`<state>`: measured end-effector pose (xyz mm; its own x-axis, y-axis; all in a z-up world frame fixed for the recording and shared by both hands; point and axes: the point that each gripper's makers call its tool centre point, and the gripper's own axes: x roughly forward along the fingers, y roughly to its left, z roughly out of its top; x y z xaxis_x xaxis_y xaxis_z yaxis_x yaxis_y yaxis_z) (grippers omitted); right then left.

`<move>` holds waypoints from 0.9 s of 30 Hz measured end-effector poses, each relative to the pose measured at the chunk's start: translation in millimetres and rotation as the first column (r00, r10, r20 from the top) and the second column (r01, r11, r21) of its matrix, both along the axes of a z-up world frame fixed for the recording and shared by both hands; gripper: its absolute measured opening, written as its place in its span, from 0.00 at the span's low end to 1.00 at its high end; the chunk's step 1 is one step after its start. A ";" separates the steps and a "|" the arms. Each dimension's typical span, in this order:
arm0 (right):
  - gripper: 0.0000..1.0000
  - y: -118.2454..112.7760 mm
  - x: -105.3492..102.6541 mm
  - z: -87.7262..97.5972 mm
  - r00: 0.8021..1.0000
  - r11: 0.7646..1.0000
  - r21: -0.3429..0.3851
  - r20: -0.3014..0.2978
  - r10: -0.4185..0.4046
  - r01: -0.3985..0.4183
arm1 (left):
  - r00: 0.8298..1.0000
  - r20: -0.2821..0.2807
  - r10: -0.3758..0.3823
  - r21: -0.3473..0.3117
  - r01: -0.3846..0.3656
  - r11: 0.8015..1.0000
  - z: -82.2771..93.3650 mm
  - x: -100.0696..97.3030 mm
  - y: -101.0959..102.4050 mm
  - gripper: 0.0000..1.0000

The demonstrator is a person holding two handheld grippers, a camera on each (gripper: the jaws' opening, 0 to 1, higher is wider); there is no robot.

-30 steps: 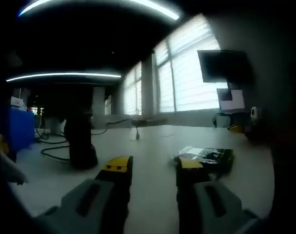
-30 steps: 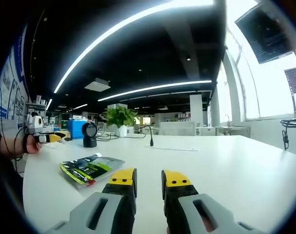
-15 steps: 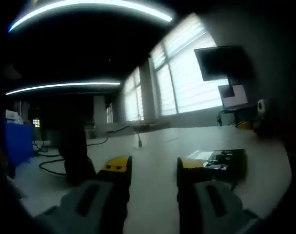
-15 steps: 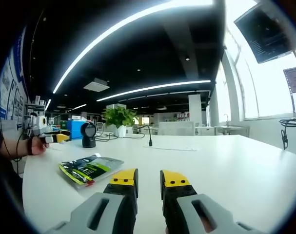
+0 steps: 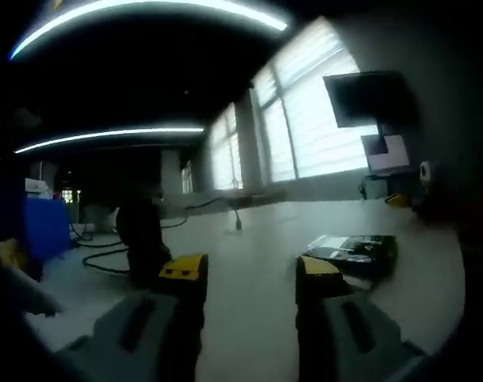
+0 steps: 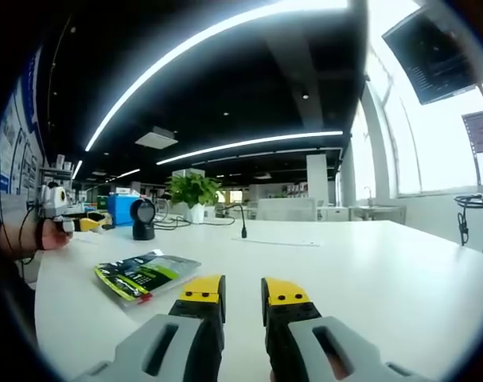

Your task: Clip sheet goods on table flip sheet goods clip sheet goods scan sheet goods put sheet goods back to table

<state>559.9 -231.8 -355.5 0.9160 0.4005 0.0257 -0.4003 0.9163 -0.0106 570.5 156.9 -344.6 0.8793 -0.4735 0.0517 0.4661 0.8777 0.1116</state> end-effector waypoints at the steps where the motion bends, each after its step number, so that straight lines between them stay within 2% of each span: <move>1: 0.14 -0.1 0.0 0.4 1.000 1.000 0.002 0.001 0.000 0.000 | 0.999 -0.023 -0.024 -0.059 0.023 0.998 1.0 -1.0 -3.9 0.36; 2: 0.14 -0.4 0.1 0.5 1.000 1.000 0.003 0.001 -0.001 0.001 | 0.999 -0.016 -0.035 -0.086 0.034 0.996 3.7 -1.4 -4.3 0.36; 5: 0.14 -0.4 0.7 -0.6 1.000 1.000 0.004 -0.005 -0.002 0.002 | 0.998 -0.030 -0.057 -0.104 0.053 0.993 2.0 -1.3 -5.1 0.35; 9: 0.14 0.1 0.8 -1.7 1.000 1.000 -0.006 -0.007 -0.004 0.004 | 0.998 -0.017 -0.058 -0.118 0.056 0.991 4.3 -0.7 -4.0 0.32; 13: 0.15 3.0 -0.5 1.7 1.000 1.000 -0.008 0.011 0.006 -0.006 | 0.998 -0.025 -0.059 -0.115 0.056 0.992 1.1 0.8 -2.7 0.32; 14: 0.14 1.7 -0.1 4.6 0.999 1.000 -0.024 0.032 -0.006 0.006 | 0.998 -0.027 -0.059 -0.115 0.055 0.992 0.6 0.8 -2.6 0.32; 20: 0.17 9.0 -0.5 2.1 1.000 0.999 -0.039 0.014 0.010 -0.009 | 0.999 -0.013 -0.046 -0.090 0.044 0.995 1.0 -0.4 -2.2 0.32; 21: 0.17 3.7 0.4 10.8 0.998 0.998 -0.057 0.055 -0.028 0.031 | 0.999 -0.014 -0.036 -0.089 0.035 0.995 1.1 -0.2 -0.9 0.32; 24: 0.18 9.5 -6.9 19.3 0.997 0.999 -0.046 0.070 -0.017 0.020 | 0.998 -0.041 -0.038 -0.107 0.033 0.994 -2.2 1.4 -0.5 0.32; 27: 0.19 14.8 -10.0 23.2 0.998 0.998 -0.059 0.068 -0.007 0.011 | 0.998 -0.036 -0.052 -0.094 0.049 0.994 -2.1 -0.9 -5.5 0.32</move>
<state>549.9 -217.0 -332.3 0.9166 0.3945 0.0644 -0.3882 0.9170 -0.0915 569.5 151.5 -346.7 0.8566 -0.5120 0.0645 0.5124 0.8587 0.0117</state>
